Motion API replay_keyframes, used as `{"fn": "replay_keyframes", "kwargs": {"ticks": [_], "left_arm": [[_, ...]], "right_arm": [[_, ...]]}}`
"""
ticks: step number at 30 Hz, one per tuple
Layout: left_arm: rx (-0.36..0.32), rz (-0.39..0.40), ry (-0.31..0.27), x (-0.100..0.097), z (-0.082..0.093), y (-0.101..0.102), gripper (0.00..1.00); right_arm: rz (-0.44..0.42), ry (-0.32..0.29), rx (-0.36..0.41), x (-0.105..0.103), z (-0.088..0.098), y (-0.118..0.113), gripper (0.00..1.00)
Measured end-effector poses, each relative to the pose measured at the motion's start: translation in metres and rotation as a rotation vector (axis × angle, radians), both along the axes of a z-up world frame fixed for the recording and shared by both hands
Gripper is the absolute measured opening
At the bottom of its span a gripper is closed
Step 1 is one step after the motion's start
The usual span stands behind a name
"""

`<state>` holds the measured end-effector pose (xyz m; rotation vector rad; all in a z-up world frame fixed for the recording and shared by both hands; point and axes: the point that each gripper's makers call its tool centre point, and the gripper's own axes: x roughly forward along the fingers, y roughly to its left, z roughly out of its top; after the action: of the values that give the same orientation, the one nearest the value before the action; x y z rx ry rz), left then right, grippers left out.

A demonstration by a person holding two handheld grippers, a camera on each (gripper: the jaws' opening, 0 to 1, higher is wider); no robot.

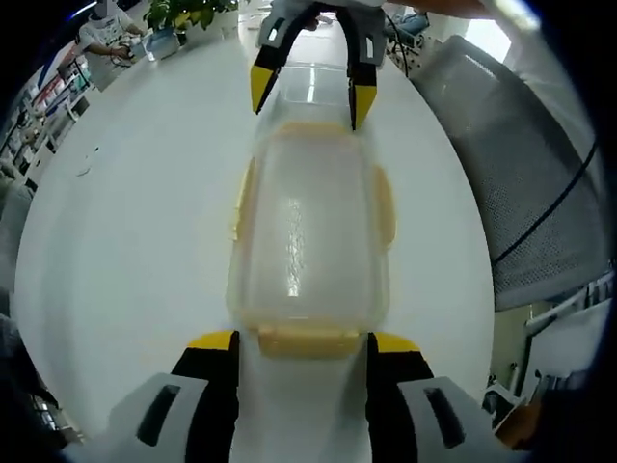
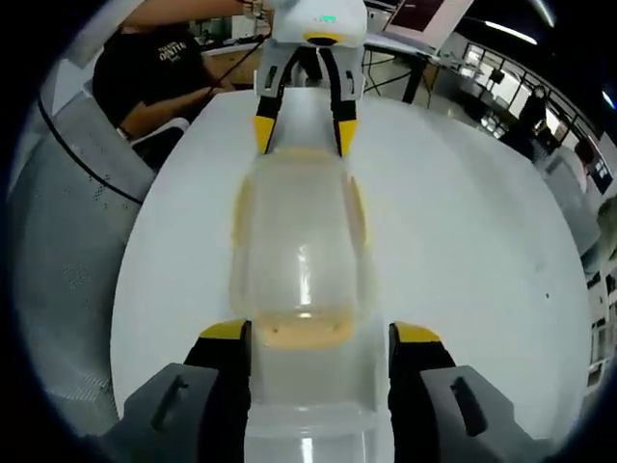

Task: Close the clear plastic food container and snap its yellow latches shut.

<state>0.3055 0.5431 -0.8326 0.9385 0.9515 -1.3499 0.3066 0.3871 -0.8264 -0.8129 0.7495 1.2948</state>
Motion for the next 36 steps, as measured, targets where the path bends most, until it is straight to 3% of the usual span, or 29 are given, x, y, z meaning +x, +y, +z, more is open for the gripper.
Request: {"fn": "replay_keyframes", "kwargs": {"ticks": [15, 31, 36], "left_arm": [[0.008, 0.0, 0.022, 0.004, -0.005, 0.003, 0.39], [0.016, -0.01, 0.019, 0.009, -0.006, 0.005, 0.35], [0.015, -0.006, 0.02, 0.01, -0.007, 0.005, 0.35]], "right_arm": [[0.019, 0.016, -0.001, -0.001, -0.003, 0.003, 0.47], [0.09, 0.023, -0.066, -0.009, -0.008, 0.004, 0.36], [0.097, -0.003, -0.087, -0.006, -0.013, 0.003, 0.37]]}}
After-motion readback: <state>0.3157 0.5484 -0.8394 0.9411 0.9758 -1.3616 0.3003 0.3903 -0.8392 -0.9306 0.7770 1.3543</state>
